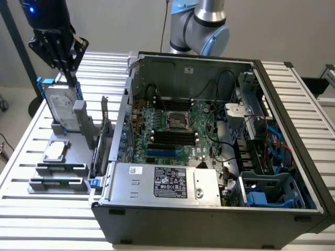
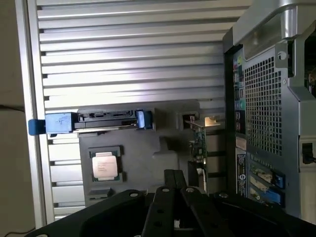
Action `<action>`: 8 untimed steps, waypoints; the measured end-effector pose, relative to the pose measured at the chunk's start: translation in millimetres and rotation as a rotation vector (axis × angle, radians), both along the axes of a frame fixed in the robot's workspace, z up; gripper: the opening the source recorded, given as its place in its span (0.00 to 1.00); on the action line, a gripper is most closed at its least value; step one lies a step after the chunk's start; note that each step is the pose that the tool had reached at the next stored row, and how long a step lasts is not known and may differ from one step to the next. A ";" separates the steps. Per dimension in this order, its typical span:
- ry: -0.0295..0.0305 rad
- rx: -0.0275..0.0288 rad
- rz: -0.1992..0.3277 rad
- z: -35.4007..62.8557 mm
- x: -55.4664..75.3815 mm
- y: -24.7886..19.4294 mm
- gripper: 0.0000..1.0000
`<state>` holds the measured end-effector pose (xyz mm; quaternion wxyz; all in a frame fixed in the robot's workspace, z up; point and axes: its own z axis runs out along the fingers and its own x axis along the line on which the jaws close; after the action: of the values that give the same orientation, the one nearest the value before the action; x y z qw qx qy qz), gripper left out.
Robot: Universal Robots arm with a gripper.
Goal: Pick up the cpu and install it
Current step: 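Reach for the cpu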
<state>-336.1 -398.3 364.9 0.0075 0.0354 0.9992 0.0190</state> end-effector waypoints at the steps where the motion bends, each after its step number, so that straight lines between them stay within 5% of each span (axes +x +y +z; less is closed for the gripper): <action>1: 0.0005 -0.0006 0.000 -0.7 -4.5 0.0 0.11; 8: 0.0043 -0.0049 0.000 -5.6 -36.5 0.0 0.11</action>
<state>-372.6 -398.2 359.3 0.0054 0.0354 0.9992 0.0165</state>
